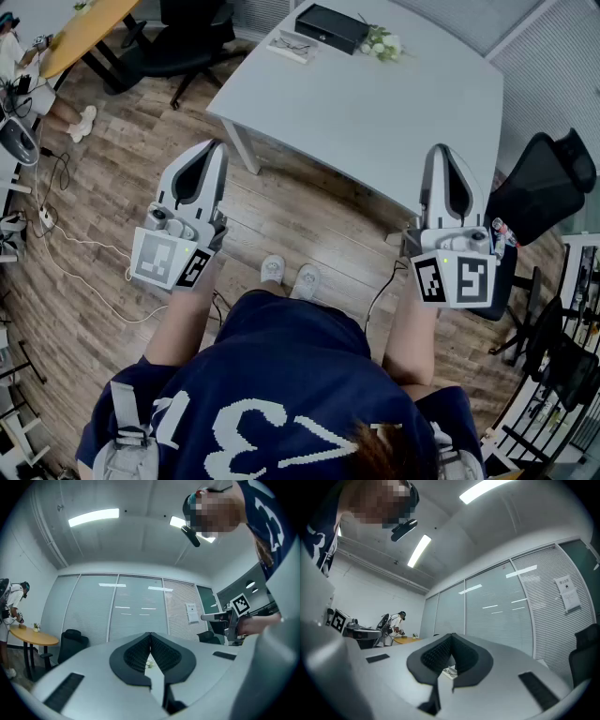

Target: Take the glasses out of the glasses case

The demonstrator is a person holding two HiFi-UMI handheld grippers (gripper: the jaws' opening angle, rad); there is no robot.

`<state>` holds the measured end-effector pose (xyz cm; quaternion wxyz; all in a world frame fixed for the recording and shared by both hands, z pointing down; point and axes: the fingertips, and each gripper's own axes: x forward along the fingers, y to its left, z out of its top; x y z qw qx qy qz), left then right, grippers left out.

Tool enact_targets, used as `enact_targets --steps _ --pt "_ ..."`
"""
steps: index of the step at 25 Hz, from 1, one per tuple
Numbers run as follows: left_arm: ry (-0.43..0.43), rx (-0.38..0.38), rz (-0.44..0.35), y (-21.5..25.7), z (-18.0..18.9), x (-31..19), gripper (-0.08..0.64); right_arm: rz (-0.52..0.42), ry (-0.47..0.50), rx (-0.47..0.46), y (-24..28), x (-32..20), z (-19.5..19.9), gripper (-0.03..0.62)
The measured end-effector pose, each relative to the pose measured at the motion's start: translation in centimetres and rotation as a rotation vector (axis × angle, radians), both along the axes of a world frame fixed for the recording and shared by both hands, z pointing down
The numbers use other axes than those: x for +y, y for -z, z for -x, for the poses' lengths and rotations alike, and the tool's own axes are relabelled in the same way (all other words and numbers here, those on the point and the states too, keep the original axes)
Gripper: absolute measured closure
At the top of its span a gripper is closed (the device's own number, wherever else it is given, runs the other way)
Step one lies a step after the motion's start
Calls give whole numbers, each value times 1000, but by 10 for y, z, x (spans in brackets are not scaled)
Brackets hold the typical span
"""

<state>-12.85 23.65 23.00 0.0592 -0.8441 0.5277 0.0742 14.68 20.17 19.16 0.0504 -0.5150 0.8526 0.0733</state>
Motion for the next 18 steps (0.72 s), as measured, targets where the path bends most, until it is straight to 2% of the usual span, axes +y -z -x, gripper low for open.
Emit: enact_targets --steps 7,18 --pt "10 -4 2 -2 -19 10 546 -14 76 -16 6 18 -9 566" --pt "5 -5 31 -12 -39 -8 546 6 72 -20 -4 3 -26 566"
